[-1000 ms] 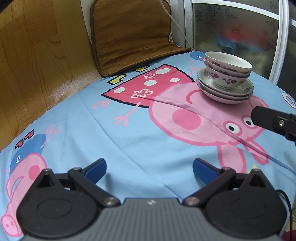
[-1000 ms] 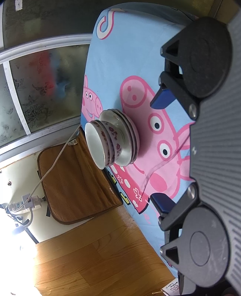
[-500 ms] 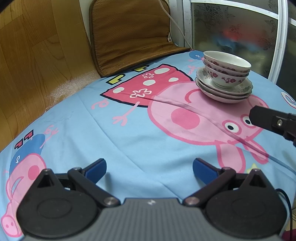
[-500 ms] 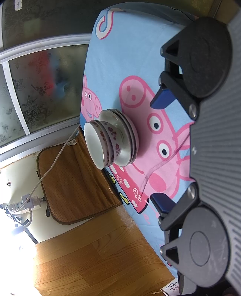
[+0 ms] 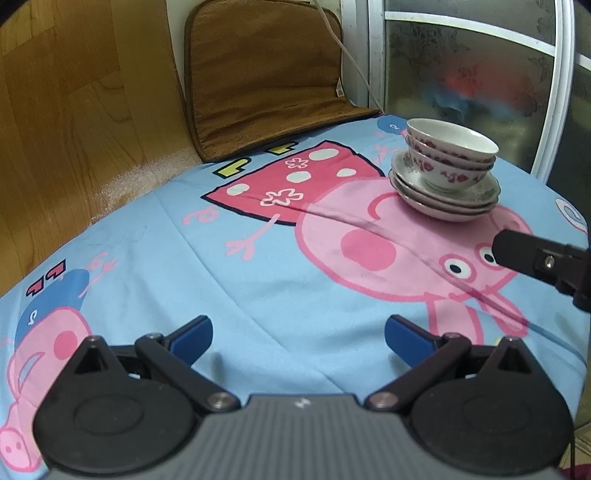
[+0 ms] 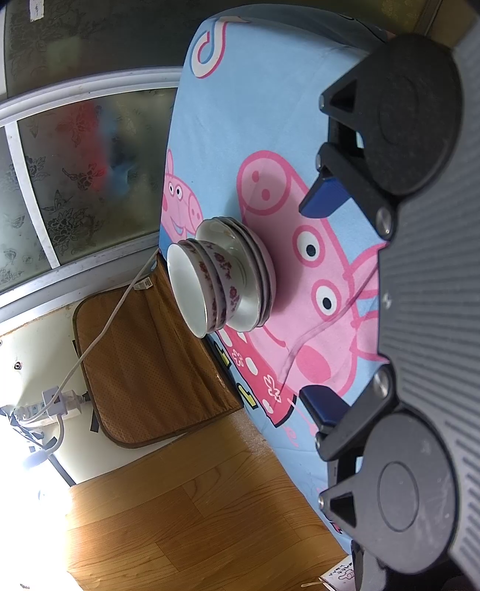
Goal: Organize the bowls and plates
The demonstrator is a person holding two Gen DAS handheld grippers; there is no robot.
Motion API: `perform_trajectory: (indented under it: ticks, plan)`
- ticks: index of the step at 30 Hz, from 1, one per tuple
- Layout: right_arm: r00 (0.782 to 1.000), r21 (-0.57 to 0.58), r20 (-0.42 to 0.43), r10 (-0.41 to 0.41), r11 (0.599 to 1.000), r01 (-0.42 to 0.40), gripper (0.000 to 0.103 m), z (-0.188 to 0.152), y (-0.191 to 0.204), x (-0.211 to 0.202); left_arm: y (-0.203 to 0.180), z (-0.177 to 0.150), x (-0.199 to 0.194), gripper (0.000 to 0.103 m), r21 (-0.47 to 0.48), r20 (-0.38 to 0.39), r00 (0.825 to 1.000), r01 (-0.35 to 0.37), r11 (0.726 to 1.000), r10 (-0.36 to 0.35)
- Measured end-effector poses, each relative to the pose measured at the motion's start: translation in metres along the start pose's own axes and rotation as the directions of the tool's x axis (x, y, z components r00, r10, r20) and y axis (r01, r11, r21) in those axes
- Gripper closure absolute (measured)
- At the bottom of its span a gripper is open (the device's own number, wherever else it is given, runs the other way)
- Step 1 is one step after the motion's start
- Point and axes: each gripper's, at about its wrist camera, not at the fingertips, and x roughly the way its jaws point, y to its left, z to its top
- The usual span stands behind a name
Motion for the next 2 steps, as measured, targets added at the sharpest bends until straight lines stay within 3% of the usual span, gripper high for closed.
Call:
perform_trajectory:
  ticks: [2]
  plan:
    - [1.000,-0.007,0.007,0.003,1.000,-0.003,0.004,-0.0008,0.0009,-0.0006,-0.0002,0.0008,-0.0002,0.000,-0.002,0.005,1.000,-0.008,1.000,0.008]
